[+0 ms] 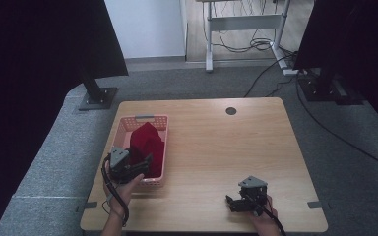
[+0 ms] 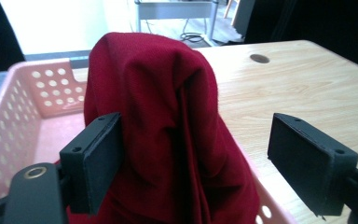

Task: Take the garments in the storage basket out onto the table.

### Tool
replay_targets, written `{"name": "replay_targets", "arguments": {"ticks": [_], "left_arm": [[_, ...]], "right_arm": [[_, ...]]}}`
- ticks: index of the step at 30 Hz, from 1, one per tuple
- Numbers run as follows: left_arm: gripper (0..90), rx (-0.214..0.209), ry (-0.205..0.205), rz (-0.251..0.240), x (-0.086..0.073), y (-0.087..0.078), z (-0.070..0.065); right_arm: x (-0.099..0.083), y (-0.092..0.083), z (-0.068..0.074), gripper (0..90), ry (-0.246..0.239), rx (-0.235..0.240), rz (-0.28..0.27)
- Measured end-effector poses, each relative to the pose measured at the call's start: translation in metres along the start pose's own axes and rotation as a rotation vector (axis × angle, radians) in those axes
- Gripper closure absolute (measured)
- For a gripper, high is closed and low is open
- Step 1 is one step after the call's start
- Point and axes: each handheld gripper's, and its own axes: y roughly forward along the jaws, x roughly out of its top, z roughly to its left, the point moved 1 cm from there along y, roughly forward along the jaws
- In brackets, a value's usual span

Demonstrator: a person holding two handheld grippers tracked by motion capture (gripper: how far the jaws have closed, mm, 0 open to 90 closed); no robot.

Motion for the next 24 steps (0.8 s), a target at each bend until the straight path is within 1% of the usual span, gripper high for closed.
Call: {"name": "replay_targets", "arguments": {"ticks": [4,8,16,22,24], "left_arm": [[18.1,0.012,-0.009,-0.008,0.001,0.004,0.001],[18.1,0.026,-0.005,-0.005,0.005,0.008,0.005],[20.3,0.036,-0.044,-0.015,0.009,0.015,0.009],[27.4,0.016,-0.056,-0.01,0.008,0.018,0.01],[30.1,0.007,-0.058,0.0,0.007,0.019,0.011]], "right_arm": [[0.0,0.0,0.0,1.5,0.0,-0.001,0.0],[0.0,0.0,0.0,1.5,0.001,-0.001,0.0],[0.0,0.0,0.0,1.5,0.001,-0.001,0.0],[0.0,0.0,0.0,1.5,0.001,-0.001,0.0],[0.0,0.0,0.0,1.5,0.001,-0.001,0.0]]}}
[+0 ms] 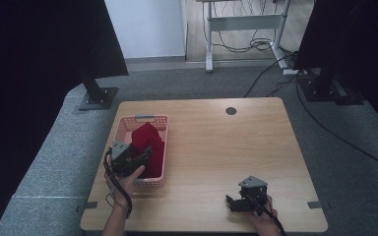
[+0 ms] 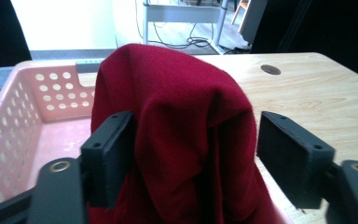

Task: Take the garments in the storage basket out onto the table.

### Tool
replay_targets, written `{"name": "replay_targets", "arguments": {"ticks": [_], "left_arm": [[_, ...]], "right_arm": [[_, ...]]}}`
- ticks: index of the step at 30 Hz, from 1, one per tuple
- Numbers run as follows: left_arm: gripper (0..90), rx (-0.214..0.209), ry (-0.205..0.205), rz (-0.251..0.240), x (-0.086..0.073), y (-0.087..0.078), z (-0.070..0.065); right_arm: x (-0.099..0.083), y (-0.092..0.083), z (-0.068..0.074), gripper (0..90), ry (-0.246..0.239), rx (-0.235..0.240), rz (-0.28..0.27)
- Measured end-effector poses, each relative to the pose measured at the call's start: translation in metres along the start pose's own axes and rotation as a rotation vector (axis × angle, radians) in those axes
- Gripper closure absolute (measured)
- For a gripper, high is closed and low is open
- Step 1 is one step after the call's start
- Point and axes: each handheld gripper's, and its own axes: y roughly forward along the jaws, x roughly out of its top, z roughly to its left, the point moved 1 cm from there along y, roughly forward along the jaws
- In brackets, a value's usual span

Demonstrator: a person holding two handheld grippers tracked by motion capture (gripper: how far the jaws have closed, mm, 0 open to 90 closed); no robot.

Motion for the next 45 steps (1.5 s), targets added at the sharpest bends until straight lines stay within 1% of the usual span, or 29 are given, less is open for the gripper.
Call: {"name": "replay_targets", "arguments": {"ticks": [4,7,12,14,17,18,20,22,24,28,31,34,37,40,41,45], "left_arm": [[34.3,-0.001,-0.009,0.003,-0.001,0.0,0.003],[35.6,0.0,-0.02,0.017,-0.002,0.003,0.008],[42.4,-0.013,-0.039,0.017,-0.003,0.005,0.015],[47.7,-0.034,-0.044,0.019,-0.003,0.007,0.018],[53.3,-0.058,-0.048,0.02,-0.001,0.008,0.02],[54.4,-0.062,-0.046,0.023,0.0,0.009,0.02],[59.4,-0.061,-0.024,0.021,0.001,0.009,0.018],[63.3,-0.069,-0.011,0.018,0.001,0.01,0.017],[65.7,-0.077,-0.01,0.002,0.001,0.011,0.018],[67.2,-0.1,-0.013,-0.003,0.001,0.012,0.021],[67.8,-0.126,-0.055,-0.017,-0.001,0.011,0.027],[69.9,-0.136,-0.07,-0.034,-0.002,0.01,0.029],[70.5,-0.143,-0.075,-0.048,-0.003,0.01,0.029],[71.1,-0.154,-0.05,-0.048,-0.003,0.01,0.028],[71.3,-0.154,-0.05,-0.049,-0.003,0.01,0.029],[71.4,-0.164,-0.069,-0.065,-0.004,0.009,0.032]], "right_arm": [[0.0,0.0,0.0,1.5,0.0,0.0,0.0],[0.0,0.0,0.0,1.6,0.002,0.0,0.0],[0.0,0.0,0.0,1.5,0.002,-0.002,0.0],[0.0,0.0,0.0,1.5,0.003,-0.003,0.0],[0.0,0.0,0.0,1.5,0.005,-0.005,0.001],[0.0,0.0,0.0,1.5,0.006,-0.006,0.0],[0.0,0.0,0.0,1.5,0.007,-0.007,0.0],[0.0,0.0,0.0,1.5,0.007,-0.007,0.001],[0.0,0.0,0.0,1.5,0.007,-0.006,0.001],[0.0,0.0,0.0,1.6,0.002,-0.001,0.0],[0.0,0.0,0.0,1.5,-0.001,0.002,0.0],[0.0,0.0,0.0,1.5,-0.003,0.004,0.0],[0.0,0.0,0.0,1.5,-0.003,0.004,0.0],[0.0,0.0,0.0,1.5,-0.003,0.004,0.0],[0.0,0.0,0.0,1.5,-0.003,0.004,0.0],[0.001,0.0,0.0,1.5,-0.003,0.004,0.0]]}}
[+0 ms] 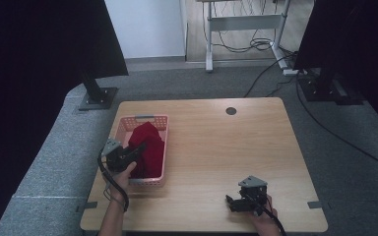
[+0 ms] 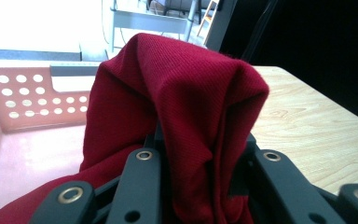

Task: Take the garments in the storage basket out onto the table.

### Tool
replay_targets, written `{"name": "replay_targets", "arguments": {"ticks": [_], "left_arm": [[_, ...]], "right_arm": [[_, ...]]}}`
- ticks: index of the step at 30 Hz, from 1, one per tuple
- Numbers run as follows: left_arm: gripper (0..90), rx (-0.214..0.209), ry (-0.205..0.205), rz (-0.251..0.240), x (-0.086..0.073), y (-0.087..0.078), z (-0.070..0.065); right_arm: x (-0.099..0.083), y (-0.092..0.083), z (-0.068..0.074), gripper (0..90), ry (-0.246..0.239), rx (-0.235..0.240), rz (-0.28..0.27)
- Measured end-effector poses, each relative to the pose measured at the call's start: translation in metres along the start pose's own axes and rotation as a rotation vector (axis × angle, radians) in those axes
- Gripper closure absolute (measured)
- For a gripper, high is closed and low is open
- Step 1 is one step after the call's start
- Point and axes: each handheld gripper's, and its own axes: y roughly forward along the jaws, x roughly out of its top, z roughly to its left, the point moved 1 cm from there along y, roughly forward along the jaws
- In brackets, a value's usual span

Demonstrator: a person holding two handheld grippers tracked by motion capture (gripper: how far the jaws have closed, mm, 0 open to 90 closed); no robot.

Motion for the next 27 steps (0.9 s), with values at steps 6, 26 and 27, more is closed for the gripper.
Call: {"name": "replay_targets", "arguments": {"ticks": [6,26,27], "left_arm": [[71.3,-0.005,-0.001,-0.02,-0.0004,-0.0026,-0.0004],[71.8,0.011,0.01,-0.094,0.002,-0.0096,-0.007],[71.8,0.01,0.008,-0.098,0.0022,-0.01,-0.0069]], "right_arm": [[0.0,0.0,0.0,1.5,0.0,0.0,0.0],[0.0002,0.0002,-0.0001,1.5,0.001,-0.001,0.0],[0.0002,0.0002,-0.0001,1.5,0.001,-0.002,0.0]]}}
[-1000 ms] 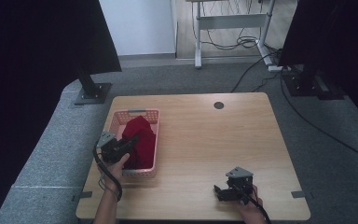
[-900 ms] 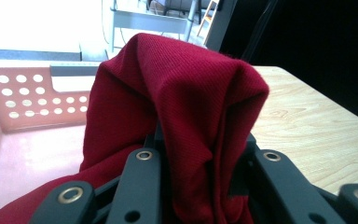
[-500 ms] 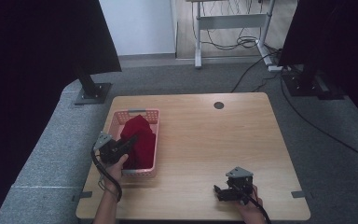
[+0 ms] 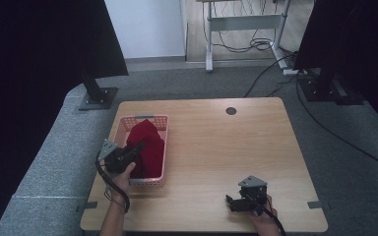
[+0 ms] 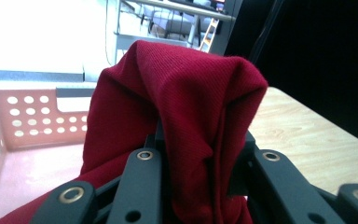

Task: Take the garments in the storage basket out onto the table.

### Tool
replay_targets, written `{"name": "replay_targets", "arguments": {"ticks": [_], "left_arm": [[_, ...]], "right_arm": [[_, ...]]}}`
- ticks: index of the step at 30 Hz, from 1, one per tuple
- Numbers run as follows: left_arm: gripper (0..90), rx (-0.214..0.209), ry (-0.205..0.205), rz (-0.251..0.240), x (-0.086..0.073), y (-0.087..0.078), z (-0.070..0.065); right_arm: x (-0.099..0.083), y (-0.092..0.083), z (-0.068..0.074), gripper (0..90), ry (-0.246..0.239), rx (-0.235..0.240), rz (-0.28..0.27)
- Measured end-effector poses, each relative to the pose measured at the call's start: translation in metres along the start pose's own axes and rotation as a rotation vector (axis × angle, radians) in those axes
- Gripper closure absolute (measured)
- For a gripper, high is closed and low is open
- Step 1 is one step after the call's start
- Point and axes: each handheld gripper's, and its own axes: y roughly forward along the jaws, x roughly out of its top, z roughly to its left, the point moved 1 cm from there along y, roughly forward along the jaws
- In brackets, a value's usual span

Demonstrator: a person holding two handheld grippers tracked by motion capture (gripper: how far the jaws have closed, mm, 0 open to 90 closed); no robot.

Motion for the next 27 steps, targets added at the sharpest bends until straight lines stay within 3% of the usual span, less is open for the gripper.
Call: {"name": "replay_targets", "arguments": {"ticks": [5,8,16,27], "left_arm": [[71.8,0.0,-0.005,-0.039,0.003,-0.005,-0.001],[71.8,-0.015,0.016,-0.056,0.006,-0.007,-0.004],[71.8,-0.009,0.001,-0.085,0.008,-0.011,-0.005],[71.8,-0.013,0.017,-0.131,0.015,-0.02,-0.011]], "right_arm": [[0.0,0.0,0.0,1.5,0.0,0.0,0.0],[0.0,0.0,0.0,1.5,0.0,0.0,0.0],[0.0,0.0,0.0,1.5,0.0,0.0,0.0],[0.0,0.0,0.0,1.5,0.0,0.0,0.0]]}}
